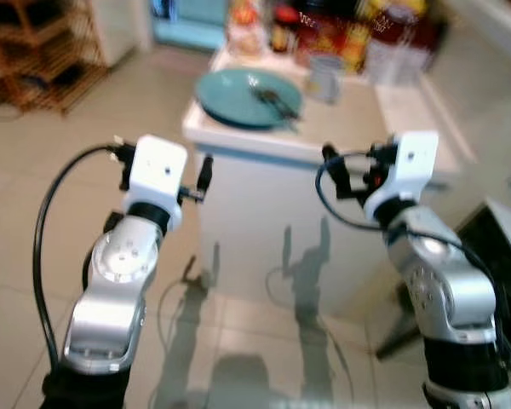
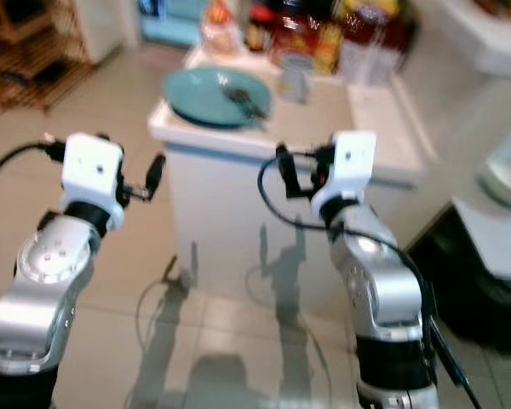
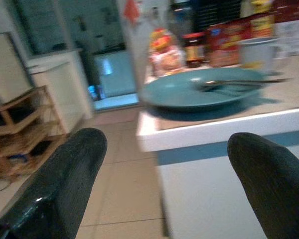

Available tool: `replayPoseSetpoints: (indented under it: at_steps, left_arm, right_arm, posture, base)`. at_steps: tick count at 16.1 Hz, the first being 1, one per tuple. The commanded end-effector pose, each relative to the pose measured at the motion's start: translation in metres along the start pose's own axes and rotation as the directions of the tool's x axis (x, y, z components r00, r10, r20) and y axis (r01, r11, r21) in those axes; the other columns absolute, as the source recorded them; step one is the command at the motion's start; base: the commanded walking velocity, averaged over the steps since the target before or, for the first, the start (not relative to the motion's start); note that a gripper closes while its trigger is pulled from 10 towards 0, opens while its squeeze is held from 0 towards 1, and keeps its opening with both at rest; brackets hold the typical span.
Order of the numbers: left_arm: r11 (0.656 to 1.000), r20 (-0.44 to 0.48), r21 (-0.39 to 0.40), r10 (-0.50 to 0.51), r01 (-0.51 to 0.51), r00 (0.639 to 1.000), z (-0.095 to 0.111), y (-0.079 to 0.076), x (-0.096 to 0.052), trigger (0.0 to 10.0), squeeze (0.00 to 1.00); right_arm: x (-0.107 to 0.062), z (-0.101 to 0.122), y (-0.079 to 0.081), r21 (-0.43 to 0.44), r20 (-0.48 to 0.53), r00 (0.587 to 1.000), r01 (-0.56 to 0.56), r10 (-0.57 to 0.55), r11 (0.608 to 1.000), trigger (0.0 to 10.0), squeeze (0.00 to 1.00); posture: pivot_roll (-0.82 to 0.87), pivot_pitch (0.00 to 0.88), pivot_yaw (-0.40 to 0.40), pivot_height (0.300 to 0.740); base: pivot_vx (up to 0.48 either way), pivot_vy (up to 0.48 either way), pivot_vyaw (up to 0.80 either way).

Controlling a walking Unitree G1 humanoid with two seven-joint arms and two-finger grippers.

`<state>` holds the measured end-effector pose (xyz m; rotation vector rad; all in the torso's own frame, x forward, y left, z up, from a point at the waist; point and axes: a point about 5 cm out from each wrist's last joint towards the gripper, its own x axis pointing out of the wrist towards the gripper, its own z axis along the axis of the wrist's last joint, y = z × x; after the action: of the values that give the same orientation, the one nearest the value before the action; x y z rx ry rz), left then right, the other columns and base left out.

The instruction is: Setting the table

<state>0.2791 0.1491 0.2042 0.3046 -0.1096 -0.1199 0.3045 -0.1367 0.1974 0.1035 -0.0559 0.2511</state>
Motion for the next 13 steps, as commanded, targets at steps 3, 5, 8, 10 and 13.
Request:
replayPoseSetpoints:
  at_steps: [3,5,8,10,13]
  left_arm:
    - [1.000,0.006,0.011,0.009,-0.009,1.000,0.001,0.004,-0.001,10.0,0.00]
    - [1.000,0.006,0.014,0.007,-0.007,1.000,0.001,0.004,-0.002,10.0,0.00]
    - [1.000,0.005,0.020,-0.003,0.002,1.000,0.000,0.003,-0.001,10.0,0.00]
    - [1.000,0.007,0.022,-0.016,0.015,1.000,0.001,0.002,-0.001,10.0,0.00]
    - [0.999,0.011,0.029,-0.027,0.027,1.000,0.001,0.000,-0.001,10.0,0.00]
  right_arm:
    - [0.001,0.001,0.007,-0.067,-0.007,0.999,-0.033,0.032,0.997,10.0,0.00]
    - [0.001,0.001,0.006,-0.059,-0.003,1.000,-0.023,0.023,0.998,10.0,0.00]
    - [0.001,0.004,0.001,0.021,0.023,1.000,0.020,-0.021,1.000,10.0,0.00]
    - [0.001,0.004,-0.001,0.020,0.024,0.999,0.033,-0.034,0.999,10.0,0.00]
    - [0.001,0.004,-0.005,0.053,0.020,0.998,0.054,-0.055,0.997,10.0,0.00]
  posture:
    - [0.12,0.049,-0.102,0.740]
    - [0.12,0.048,-0.100,0.740]
    - [0.12,0.043,-0.098,0.740]
    - [0.12,0.039,-0.098,0.740]
    - [0.12,0.031,-0.098,0.740]
  base:
    - [0.400,0.000,0.44]
    - [0.403,0.000,0.80]
    - [0.400,0.000,0.27]
    - [0.401,0.000,0.00]
    - [0.401,0.000,-0.23]
